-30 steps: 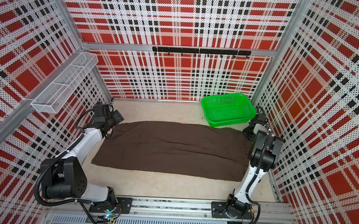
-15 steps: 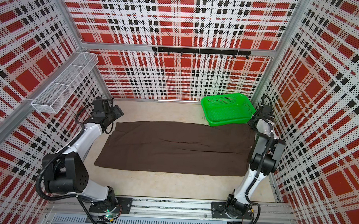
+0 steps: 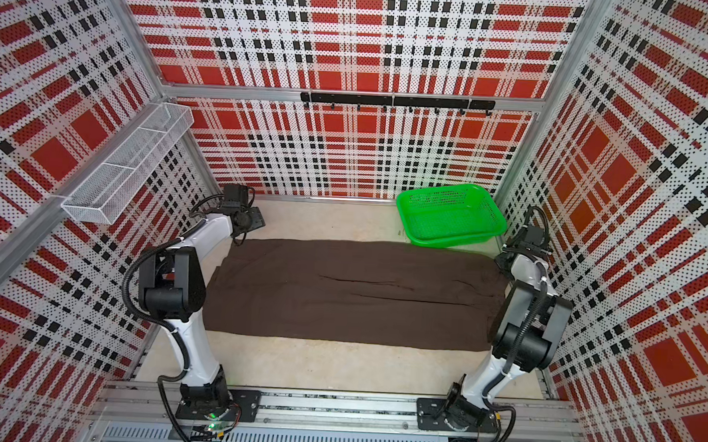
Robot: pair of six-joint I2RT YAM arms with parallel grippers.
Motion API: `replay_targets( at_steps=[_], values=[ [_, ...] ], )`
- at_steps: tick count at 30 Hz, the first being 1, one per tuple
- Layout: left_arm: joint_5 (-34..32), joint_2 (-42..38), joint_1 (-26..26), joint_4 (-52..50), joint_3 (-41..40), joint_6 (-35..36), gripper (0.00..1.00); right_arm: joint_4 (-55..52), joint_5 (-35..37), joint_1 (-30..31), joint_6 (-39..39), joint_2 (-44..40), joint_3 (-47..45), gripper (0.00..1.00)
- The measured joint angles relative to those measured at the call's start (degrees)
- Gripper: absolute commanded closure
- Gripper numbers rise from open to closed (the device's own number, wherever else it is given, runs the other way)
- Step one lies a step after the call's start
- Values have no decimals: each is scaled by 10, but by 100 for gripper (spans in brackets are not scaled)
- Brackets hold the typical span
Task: Fold and stack the trousers
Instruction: Smooth out the trousers at the center of the table.
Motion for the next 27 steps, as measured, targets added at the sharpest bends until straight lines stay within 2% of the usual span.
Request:
replay_targets(
  at_steps=[10, 18, 22, 27],
  values=[
    [-37, 134, 1, -71, 134, 34, 27, 16, -16, -9, 7, -1, -6, 100],
    [-60, 197, 8, -104, 172, 40, 33, 27, -29, -1, 9, -1, -17, 100],
    [-69, 221, 16, -116, 205, 43, 44, 32, -32, 4, 9, -1, -23, 100],
    [-80, 249, 24, -121, 243, 52, 76, 36, -34, 6, 9, -1, -27, 100]
  ],
)
